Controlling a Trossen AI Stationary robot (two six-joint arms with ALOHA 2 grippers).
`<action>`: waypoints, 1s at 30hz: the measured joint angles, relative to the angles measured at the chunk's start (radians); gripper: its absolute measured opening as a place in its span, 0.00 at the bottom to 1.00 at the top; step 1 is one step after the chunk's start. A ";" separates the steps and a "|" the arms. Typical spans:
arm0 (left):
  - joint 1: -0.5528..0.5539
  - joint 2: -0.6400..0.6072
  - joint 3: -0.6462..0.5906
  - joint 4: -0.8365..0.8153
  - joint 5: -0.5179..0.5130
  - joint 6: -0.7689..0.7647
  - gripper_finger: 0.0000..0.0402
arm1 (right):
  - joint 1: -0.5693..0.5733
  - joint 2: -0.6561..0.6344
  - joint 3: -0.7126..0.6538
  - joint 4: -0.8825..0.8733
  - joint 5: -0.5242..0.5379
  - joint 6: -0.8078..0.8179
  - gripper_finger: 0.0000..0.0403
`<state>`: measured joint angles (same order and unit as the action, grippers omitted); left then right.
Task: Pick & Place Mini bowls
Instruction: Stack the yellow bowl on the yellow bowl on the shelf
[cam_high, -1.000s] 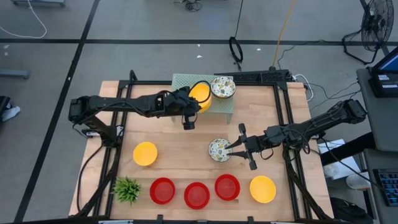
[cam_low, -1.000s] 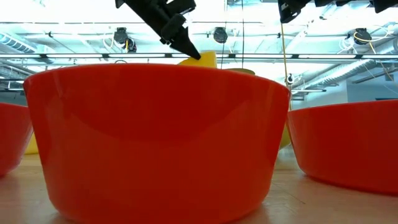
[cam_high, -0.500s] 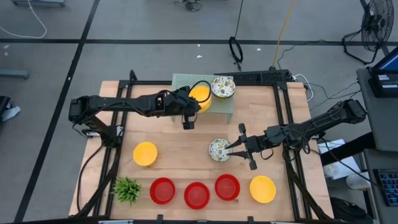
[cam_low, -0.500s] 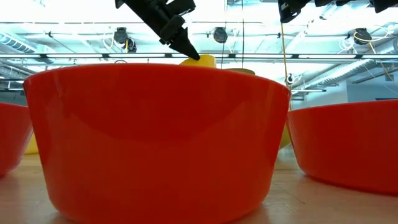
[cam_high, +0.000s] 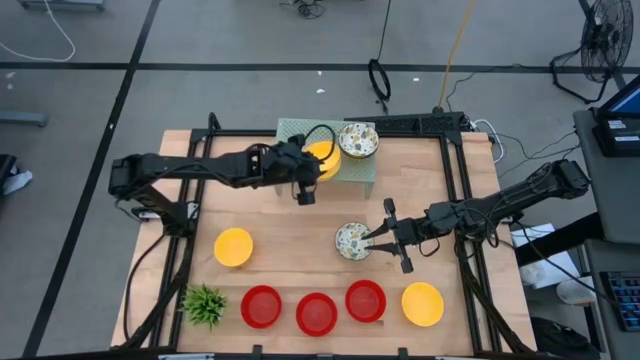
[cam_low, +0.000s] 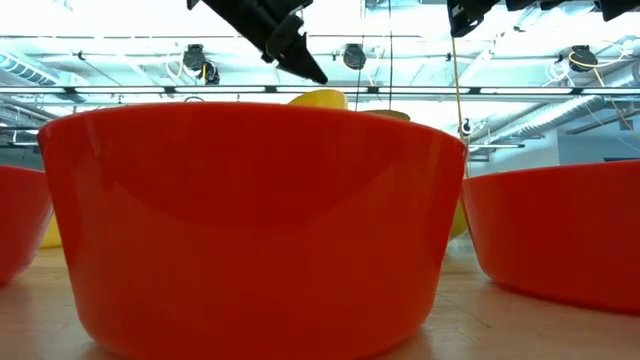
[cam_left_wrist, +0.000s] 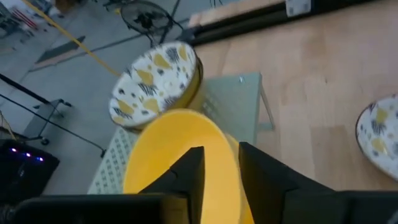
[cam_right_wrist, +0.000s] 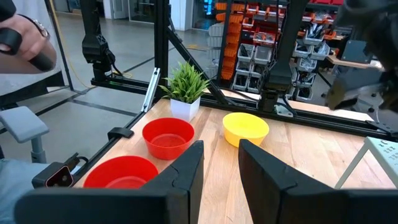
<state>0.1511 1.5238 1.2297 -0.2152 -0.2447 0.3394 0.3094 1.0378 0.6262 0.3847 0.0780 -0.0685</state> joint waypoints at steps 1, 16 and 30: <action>-0.003 -0.005 0.000 0.007 0.000 -0.004 0.28 | 0.000 0.000 0.000 0.000 0.000 0.000 0.22; -0.198 -0.056 0.001 -0.402 0.217 -0.449 0.47 | 0.000 0.000 0.000 -0.004 0.003 0.003 0.22; -0.395 -0.054 -0.090 -0.792 0.114 -1.074 0.47 | 0.000 0.000 0.000 -0.008 0.000 0.003 0.22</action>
<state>-0.2440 1.4700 1.1397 -1.0069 -0.1310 -0.7349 0.3095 1.0378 0.6262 0.3767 0.0784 -0.0650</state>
